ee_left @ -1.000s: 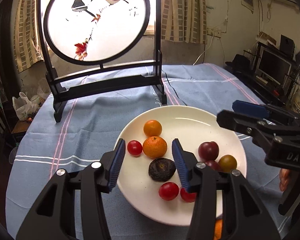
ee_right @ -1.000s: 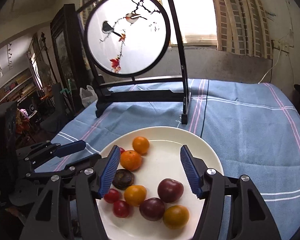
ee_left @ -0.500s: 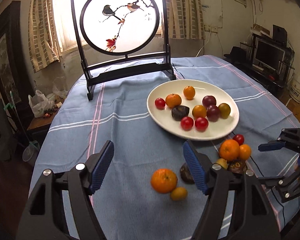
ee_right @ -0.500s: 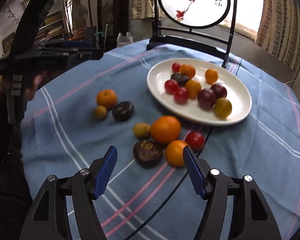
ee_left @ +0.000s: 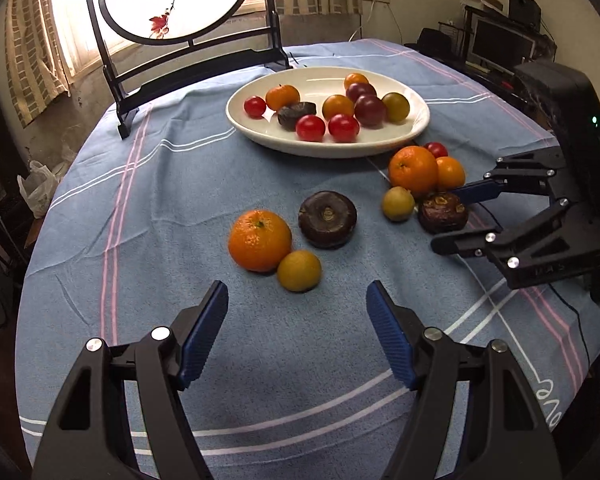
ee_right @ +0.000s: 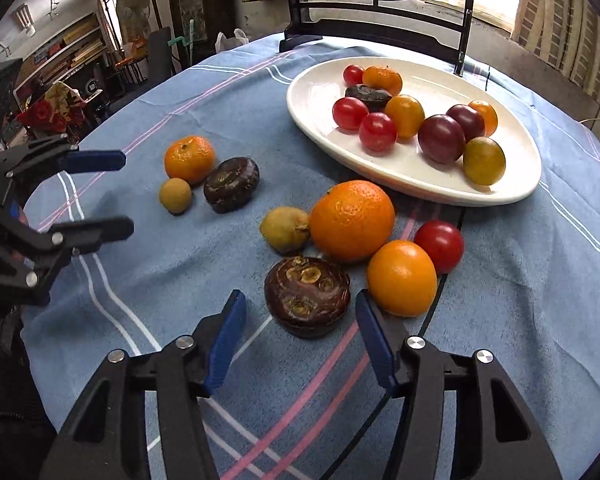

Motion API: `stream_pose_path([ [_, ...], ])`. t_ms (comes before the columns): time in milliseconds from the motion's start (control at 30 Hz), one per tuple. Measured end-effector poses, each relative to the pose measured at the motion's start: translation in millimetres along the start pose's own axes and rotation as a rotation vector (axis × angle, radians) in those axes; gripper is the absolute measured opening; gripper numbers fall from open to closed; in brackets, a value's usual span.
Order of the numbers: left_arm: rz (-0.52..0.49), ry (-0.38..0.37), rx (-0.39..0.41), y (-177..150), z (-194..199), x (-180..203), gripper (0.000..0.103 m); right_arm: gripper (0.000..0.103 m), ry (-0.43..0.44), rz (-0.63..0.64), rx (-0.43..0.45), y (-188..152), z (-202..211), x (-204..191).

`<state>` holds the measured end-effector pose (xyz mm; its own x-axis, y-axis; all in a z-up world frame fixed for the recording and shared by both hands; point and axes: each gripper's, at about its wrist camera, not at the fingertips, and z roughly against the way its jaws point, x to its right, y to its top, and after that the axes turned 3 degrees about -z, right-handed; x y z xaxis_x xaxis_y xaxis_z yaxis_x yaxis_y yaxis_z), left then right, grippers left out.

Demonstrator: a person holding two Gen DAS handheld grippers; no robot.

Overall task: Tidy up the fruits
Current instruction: 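Grasp a yellow-green fruit with the left tool while the right tool grasps a dark passion fruit, then place the yellow-green fruit on the plate with the left tool while the right tool places the passion fruit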

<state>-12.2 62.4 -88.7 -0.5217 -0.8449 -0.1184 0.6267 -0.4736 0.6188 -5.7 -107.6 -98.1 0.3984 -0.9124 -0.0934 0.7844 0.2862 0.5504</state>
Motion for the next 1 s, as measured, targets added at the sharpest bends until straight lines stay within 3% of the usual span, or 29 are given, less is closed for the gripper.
stream_pose_path([
  [67, 0.018, -0.012, -0.017, 2.5, -7.9, -0.3, 0.070, 0.040, -0.004, 0.012, 0.002, 1.2, -0.5, 0.2],
  [167, 0.033, -0.018, -0.035, 6.7, -18.6, 0.2, 0.064, 0.040, 0.001, 0.023, 0.006, -2.6, 4.4, 0.8],
  [267, 0.062, -0.031, -0.061, 9.7, -27.0, -1.8, 0.043, 0.040, 0.022, 0.018, 0.021, -7.8, 14.4, 3.5],
  [333, 0.085, -0.039, -0.080, 9.7, -31.5, -4.6, 0.034, 0.040, 0.028, 0.020, 0.031, -10.6, 21.7, 4.8],
  [467, 0.099, -0.038, -0.081, 8.9, -33.4, -3.3, 0.028, 0.040, 0.027, 0.022, 0.046, -13.1, 29.2, 6.8],
  [700, 0.073, -0.029, -0.002, 14.7, -7.5, 3.4, 0.027, 0.040, 0.025, 0.023, 0.081, -16.9, 45.8, 10.2],
  [1000, 0.062, 0.050, 0.140, 52.2, 17.4, 14.4, 0.028, 0.040, 0.015, 0.008, 0.147, -9.1, 67.1, 18.6],
])
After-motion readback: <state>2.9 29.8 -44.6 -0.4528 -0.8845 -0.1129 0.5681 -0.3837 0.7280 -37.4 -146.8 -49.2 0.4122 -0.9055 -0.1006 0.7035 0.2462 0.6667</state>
